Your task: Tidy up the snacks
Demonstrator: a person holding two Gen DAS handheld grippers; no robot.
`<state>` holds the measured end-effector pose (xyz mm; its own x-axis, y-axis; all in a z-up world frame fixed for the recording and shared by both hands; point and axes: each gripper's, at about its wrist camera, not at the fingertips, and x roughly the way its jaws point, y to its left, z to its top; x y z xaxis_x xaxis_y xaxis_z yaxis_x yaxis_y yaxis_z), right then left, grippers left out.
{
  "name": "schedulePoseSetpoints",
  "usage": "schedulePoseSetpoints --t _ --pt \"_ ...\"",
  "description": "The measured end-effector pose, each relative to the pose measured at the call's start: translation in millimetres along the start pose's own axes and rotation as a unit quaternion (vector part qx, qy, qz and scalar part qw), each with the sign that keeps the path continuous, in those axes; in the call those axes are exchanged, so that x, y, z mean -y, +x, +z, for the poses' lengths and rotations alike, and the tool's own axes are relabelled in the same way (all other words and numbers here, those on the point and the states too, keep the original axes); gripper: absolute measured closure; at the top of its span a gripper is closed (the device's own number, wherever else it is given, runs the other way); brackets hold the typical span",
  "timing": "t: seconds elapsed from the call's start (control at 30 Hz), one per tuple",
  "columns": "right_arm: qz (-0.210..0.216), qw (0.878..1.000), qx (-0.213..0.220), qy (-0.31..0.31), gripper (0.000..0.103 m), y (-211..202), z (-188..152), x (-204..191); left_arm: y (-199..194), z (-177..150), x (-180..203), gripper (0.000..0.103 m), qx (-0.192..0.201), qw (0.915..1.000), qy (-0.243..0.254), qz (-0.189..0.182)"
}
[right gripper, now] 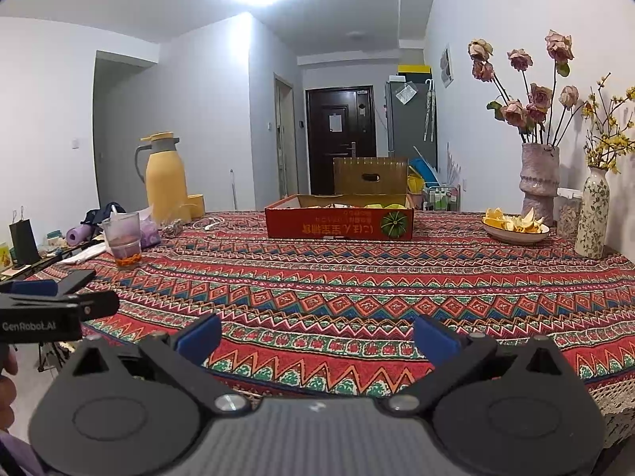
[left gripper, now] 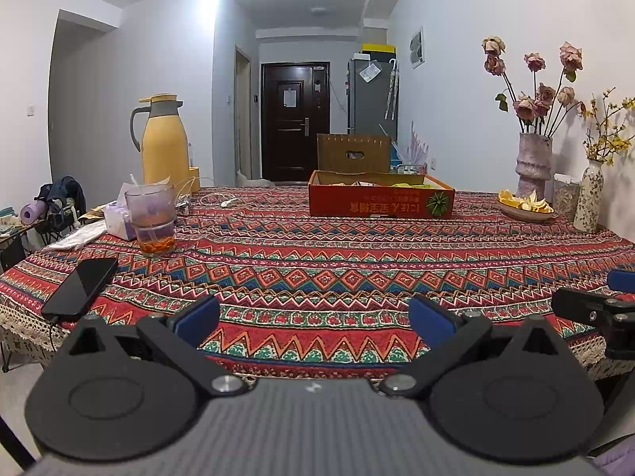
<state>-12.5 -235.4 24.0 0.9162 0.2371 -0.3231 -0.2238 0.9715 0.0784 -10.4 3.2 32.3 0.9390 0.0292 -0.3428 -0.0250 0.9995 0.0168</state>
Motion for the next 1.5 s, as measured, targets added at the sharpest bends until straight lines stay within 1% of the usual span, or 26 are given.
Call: schedulePoseSetpoints --t 1.27,1.5 --pt "-0.001 1.000 -0.004 0.004 0.000 -0.2 -1.8 -0.7 -0.5 -0.2 1.2 0.000 -0.003 1.0000 0.001 0.000" --pt "0.001 1.000 -0.005 0.005 0.000 -0.2 -2.0 -1.7 -2.3 -0.3 2.1 0.000 0.002 1.0000 0.005 0.001"
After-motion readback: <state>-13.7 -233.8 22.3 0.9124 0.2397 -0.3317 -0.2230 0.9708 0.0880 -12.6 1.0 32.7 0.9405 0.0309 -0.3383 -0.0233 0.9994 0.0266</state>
